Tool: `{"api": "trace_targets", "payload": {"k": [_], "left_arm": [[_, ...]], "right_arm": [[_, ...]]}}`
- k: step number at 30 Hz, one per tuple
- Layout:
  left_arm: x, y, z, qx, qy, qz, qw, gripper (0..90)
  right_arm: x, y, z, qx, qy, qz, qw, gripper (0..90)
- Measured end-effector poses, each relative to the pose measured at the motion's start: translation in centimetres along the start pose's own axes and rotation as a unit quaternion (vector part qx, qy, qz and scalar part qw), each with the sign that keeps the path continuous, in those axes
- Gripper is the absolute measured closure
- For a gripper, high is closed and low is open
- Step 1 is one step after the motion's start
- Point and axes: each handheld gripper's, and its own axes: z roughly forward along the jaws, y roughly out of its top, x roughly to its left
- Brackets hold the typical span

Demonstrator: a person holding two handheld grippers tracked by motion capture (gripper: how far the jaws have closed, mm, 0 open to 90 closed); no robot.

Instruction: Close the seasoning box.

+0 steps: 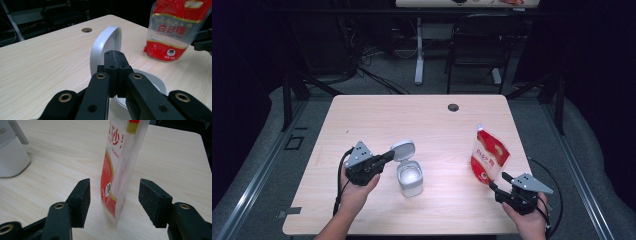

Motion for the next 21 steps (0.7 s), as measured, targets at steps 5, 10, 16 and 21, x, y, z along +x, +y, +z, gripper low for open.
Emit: {"api": "trace_targets", "payload": {"k": [5, 10, 16, 21], "left_arm": [[-0.1, 0.0, -0.1, -0.002, 0.001, 0.002, 1.0, 90.0], [0.5, 0.2, -0.8, -0.016, 0.015, -0.004, 0.9997, 90.0], [1.8, 0.2, -0.7, -0.008, 0.032, -0.018, 0.9993, 90.0], [2.3, 0.3, 0.3, -0.004, 0.035, -0.02, 0.9992, 90.0]], "right_arm": [[0.0, 0.0, 0.0, 0.0, 0.0, 0.0, 1.0, 42.9], [-0.1, 0.0, 0.0, 0.001, -0.001, -0.002, 1.0, 42.9], [-0.1, 0.0, 0.0, -0.001, -0.003, -0.001, 1.0, 42.8], [0.0, 0.0, 0.0, 0.001, -0.003, 0.0, 1.0, 42.8]]}}
